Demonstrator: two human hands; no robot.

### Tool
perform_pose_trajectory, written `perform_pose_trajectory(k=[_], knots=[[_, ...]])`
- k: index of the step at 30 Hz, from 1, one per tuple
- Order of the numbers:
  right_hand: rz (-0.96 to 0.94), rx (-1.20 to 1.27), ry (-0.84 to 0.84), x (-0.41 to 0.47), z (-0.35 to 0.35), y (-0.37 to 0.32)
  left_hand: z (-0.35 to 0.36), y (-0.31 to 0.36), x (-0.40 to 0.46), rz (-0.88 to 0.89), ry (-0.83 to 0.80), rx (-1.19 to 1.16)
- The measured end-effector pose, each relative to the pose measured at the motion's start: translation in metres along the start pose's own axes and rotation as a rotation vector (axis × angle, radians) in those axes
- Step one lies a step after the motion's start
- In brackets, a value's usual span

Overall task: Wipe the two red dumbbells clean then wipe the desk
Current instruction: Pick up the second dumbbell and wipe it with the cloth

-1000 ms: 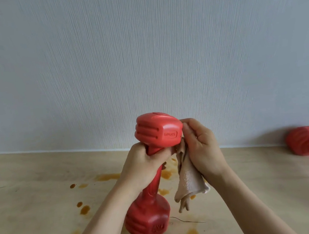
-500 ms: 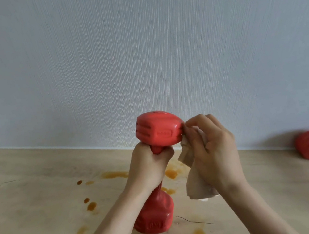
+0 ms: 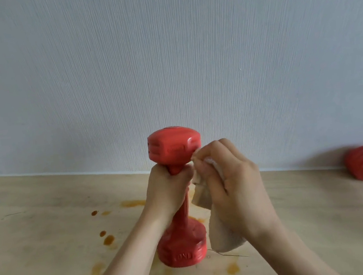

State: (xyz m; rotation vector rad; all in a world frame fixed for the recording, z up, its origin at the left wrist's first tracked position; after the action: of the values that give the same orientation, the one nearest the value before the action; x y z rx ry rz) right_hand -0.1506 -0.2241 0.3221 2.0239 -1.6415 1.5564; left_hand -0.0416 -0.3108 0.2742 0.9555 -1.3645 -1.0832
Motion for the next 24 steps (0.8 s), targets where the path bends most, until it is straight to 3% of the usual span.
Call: perform_pose_trajectory(k=[7, 14, 19, 24], knots=[[0.161, 0.002, -0.008, 0.008, -0.001, 0.029, 0.009, -0.003, -0.003, -0.032, -0.062, -0.069], [-0.051, 0.007, 0.062, 0.007, -0.008, -0.01, 0.011, 0.005, -0.006, 0.039, -0.048, -0.014], [0.236, 0.127, 0.011, 0.009, -0.012, 0.033, 0.019, 0.005, -0.011, 0.045, -0.127, -0.041], [0.296, 0.158, -0.001, 0.011, -0.009, 0.047, 0.02, 0.006, -0.009, 0.041, -0.128, -0.023]])
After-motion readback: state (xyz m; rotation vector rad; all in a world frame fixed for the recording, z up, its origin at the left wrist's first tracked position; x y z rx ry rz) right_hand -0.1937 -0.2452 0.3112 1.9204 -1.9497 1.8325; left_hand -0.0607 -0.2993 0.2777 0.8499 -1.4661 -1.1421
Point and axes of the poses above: each hand's wrist, its own x-axis towards the middle knuckle, its own z-axis out of the palm, y = z × x, the point moved 6 cm from there along x, towards the middle knuckle, and after that the axes turned 13 degrees about -x, right-handed, at the moved point
